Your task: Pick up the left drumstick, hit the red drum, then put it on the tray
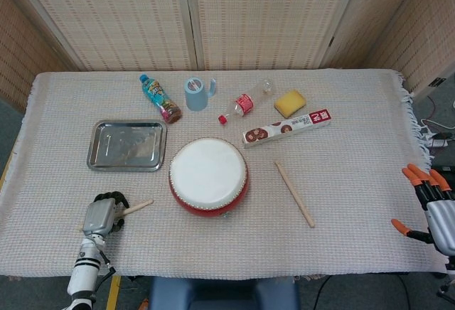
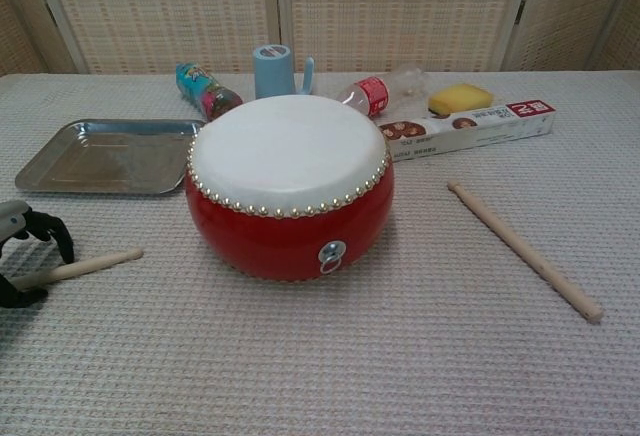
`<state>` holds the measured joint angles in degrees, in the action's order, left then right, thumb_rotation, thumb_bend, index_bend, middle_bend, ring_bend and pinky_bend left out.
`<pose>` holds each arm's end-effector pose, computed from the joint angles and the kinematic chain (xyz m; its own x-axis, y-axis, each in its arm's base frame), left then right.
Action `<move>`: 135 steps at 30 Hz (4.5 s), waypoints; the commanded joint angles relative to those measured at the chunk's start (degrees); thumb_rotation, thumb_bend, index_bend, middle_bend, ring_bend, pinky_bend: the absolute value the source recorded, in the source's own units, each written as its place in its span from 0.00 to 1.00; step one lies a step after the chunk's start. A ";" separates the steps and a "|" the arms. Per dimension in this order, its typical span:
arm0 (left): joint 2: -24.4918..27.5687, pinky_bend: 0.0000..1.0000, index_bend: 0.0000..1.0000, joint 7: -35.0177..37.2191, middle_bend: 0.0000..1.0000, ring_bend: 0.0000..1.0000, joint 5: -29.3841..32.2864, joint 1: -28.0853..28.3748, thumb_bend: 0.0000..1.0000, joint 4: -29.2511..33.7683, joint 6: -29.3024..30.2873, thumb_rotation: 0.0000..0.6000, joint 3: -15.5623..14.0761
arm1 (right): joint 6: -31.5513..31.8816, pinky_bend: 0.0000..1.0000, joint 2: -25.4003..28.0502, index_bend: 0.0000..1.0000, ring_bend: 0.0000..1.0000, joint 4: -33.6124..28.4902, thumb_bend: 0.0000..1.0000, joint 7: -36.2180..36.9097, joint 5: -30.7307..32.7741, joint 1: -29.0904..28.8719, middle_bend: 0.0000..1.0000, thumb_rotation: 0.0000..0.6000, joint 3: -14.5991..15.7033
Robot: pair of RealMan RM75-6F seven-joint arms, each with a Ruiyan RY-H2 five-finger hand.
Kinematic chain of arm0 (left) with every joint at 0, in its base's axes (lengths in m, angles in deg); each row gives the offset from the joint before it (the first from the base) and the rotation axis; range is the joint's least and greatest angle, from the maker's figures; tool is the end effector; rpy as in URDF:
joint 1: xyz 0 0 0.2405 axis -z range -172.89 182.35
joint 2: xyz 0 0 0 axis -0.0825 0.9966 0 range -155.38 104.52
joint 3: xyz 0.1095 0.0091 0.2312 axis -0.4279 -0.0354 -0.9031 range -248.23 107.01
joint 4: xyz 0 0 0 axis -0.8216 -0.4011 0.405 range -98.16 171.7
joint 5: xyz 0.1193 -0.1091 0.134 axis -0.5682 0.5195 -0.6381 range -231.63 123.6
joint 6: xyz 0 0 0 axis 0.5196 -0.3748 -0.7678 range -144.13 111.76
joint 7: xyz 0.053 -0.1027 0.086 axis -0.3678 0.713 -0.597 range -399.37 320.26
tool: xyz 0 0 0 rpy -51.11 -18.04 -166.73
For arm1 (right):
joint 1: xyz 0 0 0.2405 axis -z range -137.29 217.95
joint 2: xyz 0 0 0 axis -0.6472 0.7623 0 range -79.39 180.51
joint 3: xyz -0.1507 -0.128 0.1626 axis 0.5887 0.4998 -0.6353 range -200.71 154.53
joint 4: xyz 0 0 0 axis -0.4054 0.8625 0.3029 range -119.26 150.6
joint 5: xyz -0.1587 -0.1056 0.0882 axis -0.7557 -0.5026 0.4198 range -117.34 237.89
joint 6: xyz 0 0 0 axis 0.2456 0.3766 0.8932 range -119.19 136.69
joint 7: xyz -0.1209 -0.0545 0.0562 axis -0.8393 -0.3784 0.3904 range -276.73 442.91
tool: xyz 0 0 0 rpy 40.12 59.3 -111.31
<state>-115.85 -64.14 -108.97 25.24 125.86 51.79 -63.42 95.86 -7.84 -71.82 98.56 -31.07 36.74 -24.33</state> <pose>-0.2643 0.2498 -0.0090 0.2850 0.3299 0.9000 0.9323 0.1225 -0.3402 -0.3255 -0.1693 0.1955 0.3219 -0.0137 0.9467 -0.9445 -0.0733 0.3201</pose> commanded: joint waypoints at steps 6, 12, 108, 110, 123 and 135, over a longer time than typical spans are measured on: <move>-0.33 0.16 0.46 0.74 0.25 0.19 1.09 0.41 0.29 -0.39 -0.89 1.00 0.57 | -0.04 0.00 0.14 0.00 0.00 0.00 0.16 0.20 0.29 0.20 0.01 1.00 0.06; -0.24 0.17 0.47 0.95 0.25 0.19 2.02 0.87 0.33 -0.40 -1.84 1.00 0.75 | -0.24 0.00 0.14 0.00 0.00 0.04 0.16 0.43 0.58 0.15 0.01 1.00 -0.06; 12.57 0.27 0.46 108.26 0.41 0.29 -16.21 0.64 0.39 -2.42 -14.59 1.00 3.16 | -1.04 0.00 0.32 0.00 0.00 -0.34 0.16 0.68 1.29 0.27 0.01 1.00 -0.13; 11.46 0.30 0.47 105.32 0.42 0.31 -14.98 0.70 0.39 -2.06 -13.96 1.00 3.81 | -1.03 0.00 0.34 0.00 0.00 -0.31 0.16 0.71 1.32 0.30 0.01 1.00 -0.13; 3.30 0.41 0.50 91.29 0.49 0.41 -5.73 1.90 0.39 -2.76 -13.52 1.00 8.91 | -1.56 0.00 0.26 0.00 0.00 0.29 0.16 1.44 1.60 0.12 0.01 1.00 -0.19; 1.31 0.49 0.54 93.96 0.57 0.51 -7.14 1.05 0.39 -4.79 -18.10 1.00 10.85 | -1.82 0.00 0.16 0.00 0.00 0.64 0.15 1.86 1.81 0.05 0.01 1.00 -0.27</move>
<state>-114.75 28.23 -114.90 26.64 121.11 34.74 -52.87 94.04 -7.69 -71.18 100.42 -29.25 36.78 -24.60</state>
